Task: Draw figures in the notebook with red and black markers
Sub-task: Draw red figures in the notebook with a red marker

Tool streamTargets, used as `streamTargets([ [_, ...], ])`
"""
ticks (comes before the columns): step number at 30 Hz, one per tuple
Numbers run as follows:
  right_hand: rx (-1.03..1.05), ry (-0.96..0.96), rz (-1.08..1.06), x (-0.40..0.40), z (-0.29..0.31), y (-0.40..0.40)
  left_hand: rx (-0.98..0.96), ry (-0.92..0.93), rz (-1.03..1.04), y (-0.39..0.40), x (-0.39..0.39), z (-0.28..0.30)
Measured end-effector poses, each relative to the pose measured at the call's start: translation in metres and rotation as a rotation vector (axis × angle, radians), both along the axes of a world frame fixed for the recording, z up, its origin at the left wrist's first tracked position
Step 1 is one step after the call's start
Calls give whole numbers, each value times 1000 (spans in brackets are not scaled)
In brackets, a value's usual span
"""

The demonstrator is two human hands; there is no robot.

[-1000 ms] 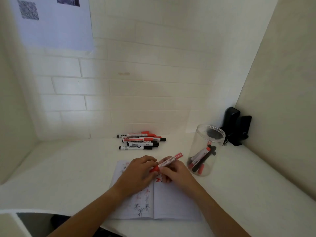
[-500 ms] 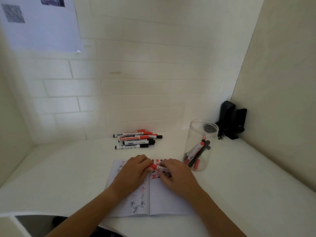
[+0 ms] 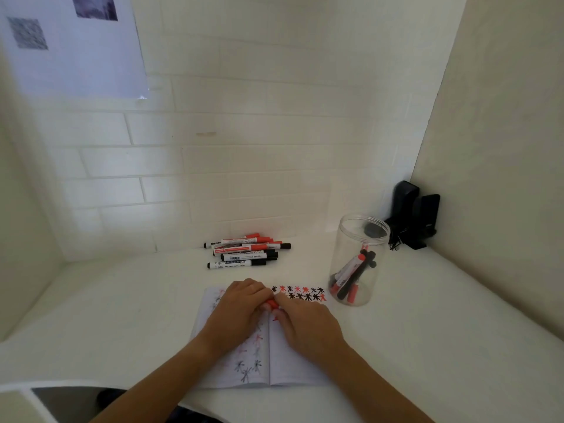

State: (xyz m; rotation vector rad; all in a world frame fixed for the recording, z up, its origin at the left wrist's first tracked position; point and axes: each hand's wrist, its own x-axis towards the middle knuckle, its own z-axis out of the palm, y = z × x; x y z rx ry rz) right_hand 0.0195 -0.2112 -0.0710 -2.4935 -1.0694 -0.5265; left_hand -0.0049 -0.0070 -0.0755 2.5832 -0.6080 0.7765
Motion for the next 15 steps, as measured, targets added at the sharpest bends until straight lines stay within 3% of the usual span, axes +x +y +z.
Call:
streamTargets([
  [5, 11, -6, -31, 2, 3, -5, 4, -34, 57, -2, 0, -1],
  [8, 25, 80, -110, 2, 9, -9, -136, 7, 228, -2, 1, -1],
  [11, 149, 161, -158, -1, 11, -14, -212, 161, 370, 2, 7, -5],
  [15, 201, 169, -124, 4, 7, -22, -20, 417, 392, 1, 11, -7],
])
